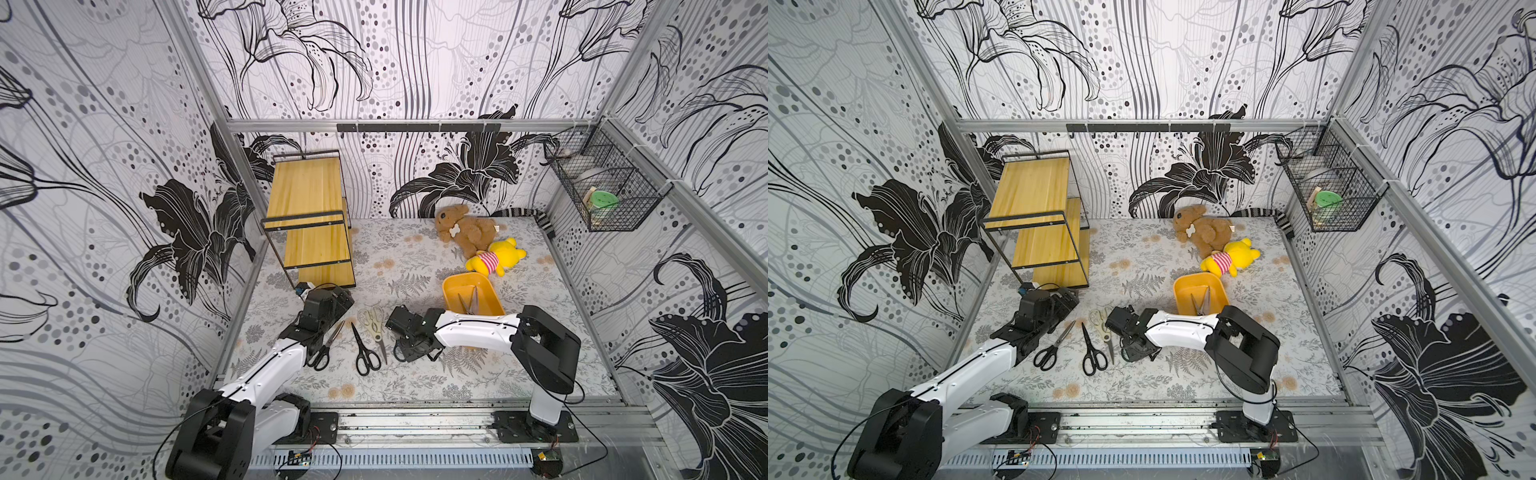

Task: Put the scissors into the storage box
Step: Pick up the scissors from the center of the board.

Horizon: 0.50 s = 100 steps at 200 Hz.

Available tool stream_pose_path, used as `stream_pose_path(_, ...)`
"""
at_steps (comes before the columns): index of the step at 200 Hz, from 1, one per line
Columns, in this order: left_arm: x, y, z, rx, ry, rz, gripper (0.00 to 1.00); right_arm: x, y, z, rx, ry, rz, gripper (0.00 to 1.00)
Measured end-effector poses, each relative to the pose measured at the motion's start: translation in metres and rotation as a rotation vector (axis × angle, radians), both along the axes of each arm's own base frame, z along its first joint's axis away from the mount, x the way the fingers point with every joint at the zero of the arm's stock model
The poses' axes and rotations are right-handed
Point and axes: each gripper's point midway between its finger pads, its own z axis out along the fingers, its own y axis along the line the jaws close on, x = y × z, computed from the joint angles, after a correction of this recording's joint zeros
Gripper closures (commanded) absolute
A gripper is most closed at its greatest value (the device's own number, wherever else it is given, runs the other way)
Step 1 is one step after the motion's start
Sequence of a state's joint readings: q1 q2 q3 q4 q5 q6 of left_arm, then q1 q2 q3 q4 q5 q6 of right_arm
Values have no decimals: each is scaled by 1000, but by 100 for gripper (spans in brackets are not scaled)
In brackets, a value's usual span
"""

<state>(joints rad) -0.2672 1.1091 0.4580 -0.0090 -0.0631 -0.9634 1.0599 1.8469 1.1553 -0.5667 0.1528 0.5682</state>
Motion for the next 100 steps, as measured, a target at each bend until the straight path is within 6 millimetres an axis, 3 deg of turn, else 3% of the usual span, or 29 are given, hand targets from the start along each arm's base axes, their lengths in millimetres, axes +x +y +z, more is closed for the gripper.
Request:
stream_pose_path(59,0,0,0,1,0,-1,3,5,-4,0,18,4,-34,99)
stream_pose_path(100,0,-1,0,9,0,-14,3,20,-27,6,2,-9,-98,100)
